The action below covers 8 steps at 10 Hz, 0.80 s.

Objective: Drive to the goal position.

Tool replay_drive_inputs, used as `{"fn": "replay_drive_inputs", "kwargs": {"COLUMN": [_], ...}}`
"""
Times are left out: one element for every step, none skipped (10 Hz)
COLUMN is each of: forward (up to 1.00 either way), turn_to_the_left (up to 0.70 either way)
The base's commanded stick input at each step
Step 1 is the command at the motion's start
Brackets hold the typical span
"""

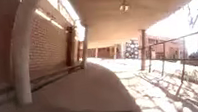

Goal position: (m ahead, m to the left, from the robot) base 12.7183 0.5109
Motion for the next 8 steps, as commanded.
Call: {"fn": "replay_drive_inputs", "kwargs": {"forward": [0.85, 0.85, 0.85, 0.85, 0.85, 0.85, 0.85, 0.85], "turn_to_the_left": [0.0, 0.0, 0.0, 0.0, 0.0, 0.0, 0.0, 0.0]}}
